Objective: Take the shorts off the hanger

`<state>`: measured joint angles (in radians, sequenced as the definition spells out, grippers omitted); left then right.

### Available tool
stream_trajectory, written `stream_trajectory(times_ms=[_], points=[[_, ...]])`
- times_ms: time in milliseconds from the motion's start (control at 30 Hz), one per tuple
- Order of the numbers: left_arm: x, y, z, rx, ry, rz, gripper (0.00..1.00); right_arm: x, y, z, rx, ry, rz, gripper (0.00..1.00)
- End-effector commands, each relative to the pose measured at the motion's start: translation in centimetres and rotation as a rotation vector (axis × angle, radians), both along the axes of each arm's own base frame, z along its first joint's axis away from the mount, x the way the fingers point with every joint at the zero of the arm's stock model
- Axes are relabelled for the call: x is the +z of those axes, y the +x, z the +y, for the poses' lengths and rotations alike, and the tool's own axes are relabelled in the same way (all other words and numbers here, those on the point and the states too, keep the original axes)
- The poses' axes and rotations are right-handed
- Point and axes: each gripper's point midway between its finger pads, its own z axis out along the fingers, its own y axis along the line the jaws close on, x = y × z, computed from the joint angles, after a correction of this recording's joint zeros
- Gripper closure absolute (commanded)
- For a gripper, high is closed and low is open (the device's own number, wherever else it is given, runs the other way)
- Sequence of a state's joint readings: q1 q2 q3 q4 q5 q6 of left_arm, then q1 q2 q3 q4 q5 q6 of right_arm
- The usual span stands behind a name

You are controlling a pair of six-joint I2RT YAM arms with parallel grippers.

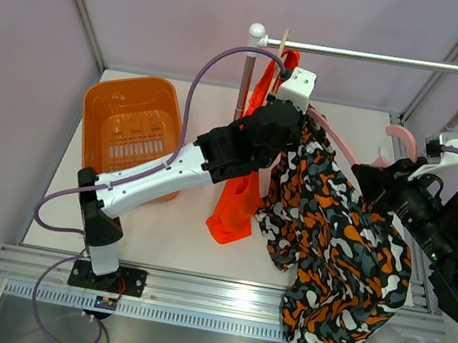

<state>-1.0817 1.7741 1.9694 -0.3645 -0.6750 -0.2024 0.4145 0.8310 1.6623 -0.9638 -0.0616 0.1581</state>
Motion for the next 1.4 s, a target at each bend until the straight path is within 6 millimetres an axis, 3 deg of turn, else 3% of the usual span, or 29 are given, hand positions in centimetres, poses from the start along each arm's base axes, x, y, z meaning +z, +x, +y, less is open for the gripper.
stream_trajectory(times_ms=[0,400,567,633,667,733,833,1033,1133,1200,1233,1367], points=[[2.0,2.2,1.7,0.079,-0.037,-0.043,1.00,2.2,-1.8,-0.5,0.009,0.042,-0.064,1.00],[-1.1,3.8,0.7,0.024,-0.011,0.027,1.00,3.4,-2.5,-1.3,-0.012,0.066,-0.110,1.00],[-1.3,2.6,-0.8,-0.090,-0.021,0.037,1.00,3.7,-2.1,-1.5,-0.036,0.075,-0.119,1.00],[-0.1,1.6,-0.9,-0.138,-0.048,0.016,1.00,3.7,-1.6,-1.5,-0.050,0.078,-0.121,1.00],[-0.7,0.7,-1.8,-0.193,-0.038,0.024,1.00,3.7,-1.4,-1.5,-0.055,0.085,-0.121,1.00],[0.4,-0.8,-2.0,-0.250,-0.043,0.002,1.00,3.6,-0.4,-1.8,-0.095,0.090,-0.123,1.00],[0.2,-4.0,-3.5,-0.373,-0.020,-0.022,1.00,3.4,0.7,-1.7,-0.120,0.094,-0.117,1.00],[1.3,-12.1,-5.5,-0.615,0.049,-0.109,1.00,3.0,3.4,-1.2,-0.161,0.104,-0.105,1.00],[1.7,-17.6,-6.4,-0.785,0.107,-0.169,1.00,3.0,4.6,-1.1,-0.182,0.105,-0.110,1.00],[1.9,-20.0,-6.2,-0.863,0.149,-0.205,1.00,3.3,5.1,-1.0,-0.193,0.110,-0.120,1.00],[2.0,-22.3,-6.4,-0.930,0.157,-0.223,1.00,3.2,5.7,-0.8,-0.193,0.110,-0.112,1.00],[2.7,-26.4,-5.3,-1.046,0.187,-0.273,1.00,3.9,7.1,-1.0,-0.237,0.107,-0.122,1.00]])
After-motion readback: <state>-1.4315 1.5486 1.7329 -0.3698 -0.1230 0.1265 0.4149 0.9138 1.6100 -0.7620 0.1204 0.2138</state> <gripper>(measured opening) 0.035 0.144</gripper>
